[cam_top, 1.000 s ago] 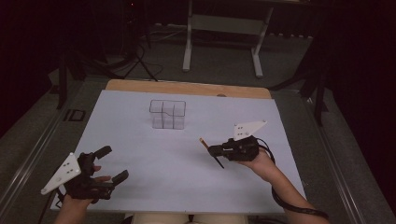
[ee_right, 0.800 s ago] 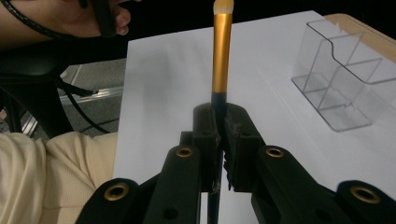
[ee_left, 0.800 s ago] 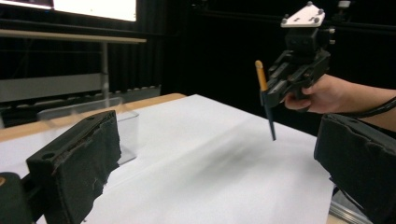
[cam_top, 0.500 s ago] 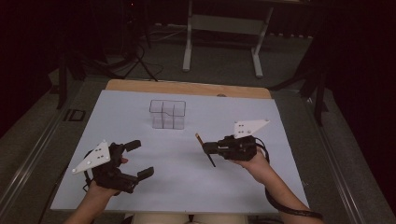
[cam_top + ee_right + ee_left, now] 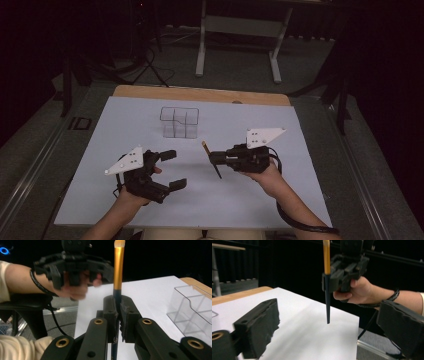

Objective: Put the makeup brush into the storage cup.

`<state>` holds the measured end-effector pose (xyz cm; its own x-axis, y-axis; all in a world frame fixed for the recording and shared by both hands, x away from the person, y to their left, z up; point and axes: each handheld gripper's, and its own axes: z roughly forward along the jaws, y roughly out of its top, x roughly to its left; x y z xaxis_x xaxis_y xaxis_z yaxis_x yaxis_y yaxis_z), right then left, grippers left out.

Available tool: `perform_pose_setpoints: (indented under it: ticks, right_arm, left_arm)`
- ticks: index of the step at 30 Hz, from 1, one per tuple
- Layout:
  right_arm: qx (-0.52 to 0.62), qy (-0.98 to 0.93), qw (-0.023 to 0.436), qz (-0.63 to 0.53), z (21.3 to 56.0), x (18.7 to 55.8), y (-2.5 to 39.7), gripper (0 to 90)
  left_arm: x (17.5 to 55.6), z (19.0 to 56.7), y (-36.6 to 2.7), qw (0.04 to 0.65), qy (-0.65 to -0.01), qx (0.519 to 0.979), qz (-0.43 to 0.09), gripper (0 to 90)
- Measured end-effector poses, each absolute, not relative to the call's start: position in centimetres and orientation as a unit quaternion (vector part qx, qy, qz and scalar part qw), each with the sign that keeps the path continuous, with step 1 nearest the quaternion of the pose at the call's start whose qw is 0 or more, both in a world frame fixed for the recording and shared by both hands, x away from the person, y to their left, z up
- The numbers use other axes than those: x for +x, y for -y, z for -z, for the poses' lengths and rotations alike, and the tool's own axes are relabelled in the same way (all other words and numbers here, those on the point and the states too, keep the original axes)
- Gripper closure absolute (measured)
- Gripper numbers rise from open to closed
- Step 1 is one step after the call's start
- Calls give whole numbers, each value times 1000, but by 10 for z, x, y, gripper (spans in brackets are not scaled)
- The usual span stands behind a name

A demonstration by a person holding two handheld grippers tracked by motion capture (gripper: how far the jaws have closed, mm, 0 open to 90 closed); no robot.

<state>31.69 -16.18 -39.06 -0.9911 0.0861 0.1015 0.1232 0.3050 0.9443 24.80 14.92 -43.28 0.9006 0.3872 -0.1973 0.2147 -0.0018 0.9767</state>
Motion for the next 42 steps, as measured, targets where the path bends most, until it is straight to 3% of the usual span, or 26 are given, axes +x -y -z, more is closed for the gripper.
perform_pose_setpoints:
  ticks: [6,12,26,37,42]
  right_arm:
    - [-52,794,22,606,389,314,156,840]
    - [-47,784,29,618,389,312,153,840]
    - [-40,776,40,629,392,309,146,840]
    - [-33,773,51,632,394,309,144,840]
    - [-32,773,57,631,394,309,144,839]
  left_arm:
    - [253,437,-132,670,-206,712,-52,179]
    - [258,443,-119,667,-196,718,-35,390]
    - [263,444,-110,678,-174,714,-23,549]
    - [266,446,-109,684,-169,710,-8,820]
    - [266,445,-109,682,-163,713,-2,838]
